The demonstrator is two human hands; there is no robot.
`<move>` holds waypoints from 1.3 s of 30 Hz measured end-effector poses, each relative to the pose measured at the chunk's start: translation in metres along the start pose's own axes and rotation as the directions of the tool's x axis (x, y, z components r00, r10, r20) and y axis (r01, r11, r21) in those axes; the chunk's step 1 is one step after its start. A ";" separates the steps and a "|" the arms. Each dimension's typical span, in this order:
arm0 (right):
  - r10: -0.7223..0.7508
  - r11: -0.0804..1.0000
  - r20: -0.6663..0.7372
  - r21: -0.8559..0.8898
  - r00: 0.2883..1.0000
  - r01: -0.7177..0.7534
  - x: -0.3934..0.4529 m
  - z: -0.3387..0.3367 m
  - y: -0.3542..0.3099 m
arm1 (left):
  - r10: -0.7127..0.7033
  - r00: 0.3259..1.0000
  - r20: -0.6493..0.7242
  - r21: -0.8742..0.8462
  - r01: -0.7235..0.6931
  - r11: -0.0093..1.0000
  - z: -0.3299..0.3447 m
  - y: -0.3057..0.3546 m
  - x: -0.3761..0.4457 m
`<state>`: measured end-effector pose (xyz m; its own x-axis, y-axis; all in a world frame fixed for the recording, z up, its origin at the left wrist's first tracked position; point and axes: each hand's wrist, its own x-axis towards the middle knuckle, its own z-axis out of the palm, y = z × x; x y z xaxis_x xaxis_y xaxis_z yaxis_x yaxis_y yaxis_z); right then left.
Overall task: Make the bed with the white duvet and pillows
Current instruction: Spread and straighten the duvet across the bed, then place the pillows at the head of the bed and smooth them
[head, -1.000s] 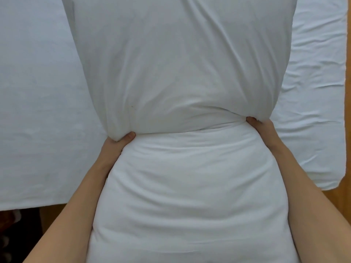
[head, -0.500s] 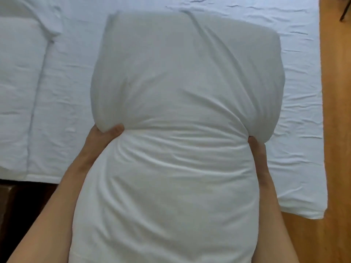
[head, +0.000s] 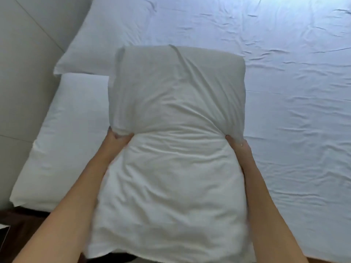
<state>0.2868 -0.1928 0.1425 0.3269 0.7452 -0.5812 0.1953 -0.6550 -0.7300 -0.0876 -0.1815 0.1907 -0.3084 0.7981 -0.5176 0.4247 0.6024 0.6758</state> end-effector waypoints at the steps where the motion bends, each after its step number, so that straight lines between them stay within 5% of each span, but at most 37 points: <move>1: 0.084 0.985 -0.024 -0.151 0.996 -0.087 0.002 0.033 0.004 | -0.019 0.999 0.035 0.087 0.016 0.996 0.001 -0.015 0.021; 4: 0.074 0.851 -0.126 -0.510 0.989 -0.129 -0.005 0.144 0.030 | 0.001 0.966 0.257 0.557 -0.149 0.817 0.049 -0.057 0.046; 9: -0.056 0.806 -0.362 -0.567 0.931 -0.171 -0.018 0.214 0.011 | 0.222 0.917 0.331 0.686 -0.395 0.611 0.065 -0.111 0.043; 12: -0.318 0.763 -0.324 -0.645 0.891 0.038 -0.008 0.227 -0.006 | 0.395 0.866 0.306 0.635 -0.495 0.594 0.055 -0.120 0.052; 15: -0.484 0.662 -0.215 -0.724 0.848 0.194 0.003 0.255 -0.016 | 0.392 0.910 0.134 0.627 -0.384 0.678 0.052 -0.120 0.069; 19: -0.419 0.529 -0.043 -0.823 0.907 0.206 -0.004 0.273 0.022 | 0.227 0.974 0.008 0.658 -0.177 0.732 0.026 -0.148 0.071; 24: -0.400 0.565 -0.076 -0.805 0.913 0.180 0.000 0.288 0.019 | -0.048 0.988 -0.146 0.614 0.129 0.779 -0.044 -0.191 0.116; 30: -0.628 0.501 0.232 -0.609 0.743 0.614 -0.023 0.416 -0.031 | -0.053 0.952 -0.301 0.604 0.233 0.762 -0.150 -0.219 0.203; 35: -0.398 0.719 0.473 -0.372 0.786 0.587 -0.040 0.539 -0.066 | -0.199 0.922 -0.331 0.415 0.332 0.847 -0.223 -0.251 0.261; 37: -0.126 0.863 0.508 -0.367 0.852 0.347 -0.035 0.572 -0.066 | -0.213 0.934 -0.285 0.398 0.318 0.861 -0.247 -0.274 0.283; 39: 0.150 0.948 0.360 -0.316 0.921 -0.031 -0.019 0.594 -0.056 | -0.285 0.931 -0.228 0.322 0.349 0.880 -0.268 -0.292 0.301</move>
<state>-0.2793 -0.0962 -0.0192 -0.0026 0.6327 -0.7744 0.4670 -0.6840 -0.5604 -0.5327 -0.1145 -0.0215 -0.6024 0.5736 -0.5551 0.5401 0.8049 0.2457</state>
